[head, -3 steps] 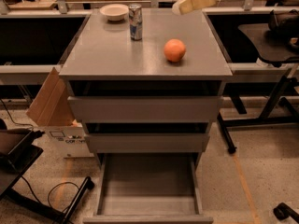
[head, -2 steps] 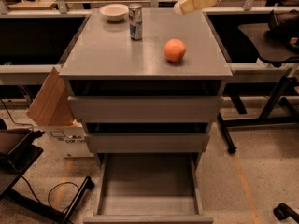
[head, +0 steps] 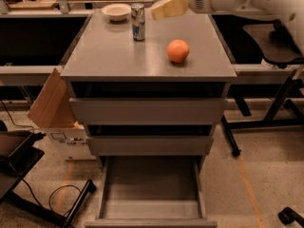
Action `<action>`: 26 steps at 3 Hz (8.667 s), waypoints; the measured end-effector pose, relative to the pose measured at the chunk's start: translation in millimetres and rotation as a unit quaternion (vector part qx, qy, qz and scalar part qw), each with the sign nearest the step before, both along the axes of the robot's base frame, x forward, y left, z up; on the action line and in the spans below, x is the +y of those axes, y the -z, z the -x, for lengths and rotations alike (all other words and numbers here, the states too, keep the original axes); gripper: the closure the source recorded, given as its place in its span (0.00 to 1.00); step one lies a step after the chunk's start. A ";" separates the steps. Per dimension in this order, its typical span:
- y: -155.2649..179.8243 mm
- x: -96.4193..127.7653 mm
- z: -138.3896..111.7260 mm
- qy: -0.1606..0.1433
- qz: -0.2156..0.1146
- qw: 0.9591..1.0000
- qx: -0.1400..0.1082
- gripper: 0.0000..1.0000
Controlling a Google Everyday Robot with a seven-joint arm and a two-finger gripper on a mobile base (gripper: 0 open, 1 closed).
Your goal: Place redbull can into bottom drawer
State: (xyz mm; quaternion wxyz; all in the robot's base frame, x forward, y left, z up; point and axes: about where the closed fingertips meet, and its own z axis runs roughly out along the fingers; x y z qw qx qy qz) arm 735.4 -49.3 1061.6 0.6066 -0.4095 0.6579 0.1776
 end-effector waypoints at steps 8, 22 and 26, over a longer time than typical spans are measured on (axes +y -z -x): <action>103.8 107.2 -217.9 0.113 -0.090 0.988 0.045 0.00; 97.8 28.4 105.1 0.011 -0.038 0.994 0.099 1.00; 283.7 17.3 138.7 -0.057 -0.148 0.981 0.112 1.00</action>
Offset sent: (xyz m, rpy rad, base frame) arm 0.1097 0.1110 -0.0716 -0.1139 -0.0538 -0.1623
